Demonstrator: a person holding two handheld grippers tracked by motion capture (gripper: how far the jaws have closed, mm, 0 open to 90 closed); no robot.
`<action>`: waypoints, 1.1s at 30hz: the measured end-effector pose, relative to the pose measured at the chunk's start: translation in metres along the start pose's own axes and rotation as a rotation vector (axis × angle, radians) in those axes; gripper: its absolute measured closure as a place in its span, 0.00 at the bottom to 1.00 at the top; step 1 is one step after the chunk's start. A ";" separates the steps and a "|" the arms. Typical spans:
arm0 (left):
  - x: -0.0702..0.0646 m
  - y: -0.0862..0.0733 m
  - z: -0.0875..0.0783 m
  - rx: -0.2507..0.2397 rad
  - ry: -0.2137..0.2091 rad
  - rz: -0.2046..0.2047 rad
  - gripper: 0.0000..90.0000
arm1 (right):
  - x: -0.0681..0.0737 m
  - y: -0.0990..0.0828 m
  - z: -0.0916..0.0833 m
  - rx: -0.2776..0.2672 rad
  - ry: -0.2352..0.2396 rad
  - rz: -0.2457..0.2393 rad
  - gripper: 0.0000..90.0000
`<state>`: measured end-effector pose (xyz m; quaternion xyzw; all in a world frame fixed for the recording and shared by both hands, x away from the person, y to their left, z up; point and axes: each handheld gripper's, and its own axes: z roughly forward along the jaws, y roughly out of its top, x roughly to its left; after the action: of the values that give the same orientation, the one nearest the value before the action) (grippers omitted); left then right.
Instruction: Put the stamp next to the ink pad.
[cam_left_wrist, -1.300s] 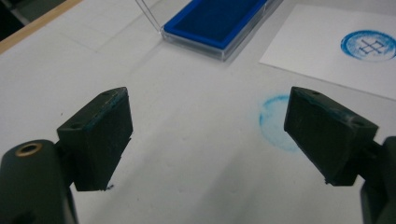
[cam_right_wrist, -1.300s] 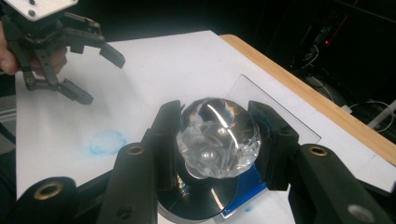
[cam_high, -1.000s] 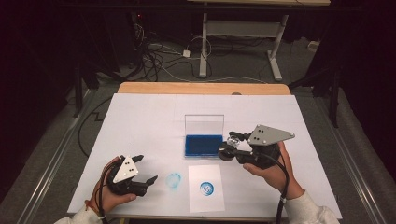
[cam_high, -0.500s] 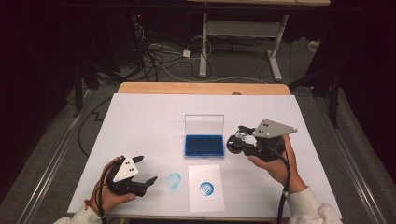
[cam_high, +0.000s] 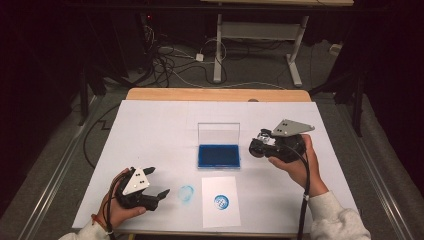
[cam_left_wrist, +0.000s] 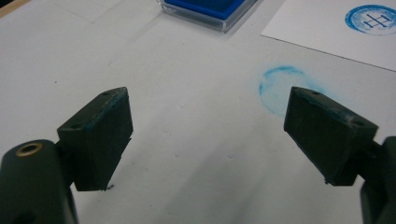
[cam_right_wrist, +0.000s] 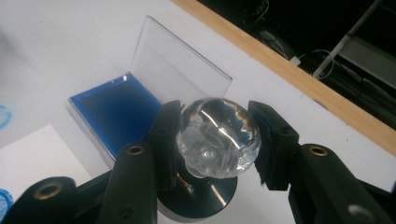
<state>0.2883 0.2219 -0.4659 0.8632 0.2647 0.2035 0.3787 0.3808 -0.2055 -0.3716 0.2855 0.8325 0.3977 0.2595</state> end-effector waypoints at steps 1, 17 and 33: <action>0.000 0.000 -0.001 -0.002 -0.002 -0.002 0.17 | -0.001 0.000 0.002 0.008 -0.001 0.001 0.64; 0.001 -0.002 0.000 0.010 -0.002 -0.009 0.17 | -0.003 -0.004 0.043 0.085 0.003 0.008 0.64; 0.000 -0.002 0.002 0.021 -0.006 -0.002 0.17 | 0.001 -0.024 0.064 0.153 -0.024 0.021 0.63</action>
<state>0.2890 0.2222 -0.4681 0.8676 0.2664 0.1978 0.3704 0.4152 -0.1844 -0.4267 0.3179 0.8542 0.3321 0.2429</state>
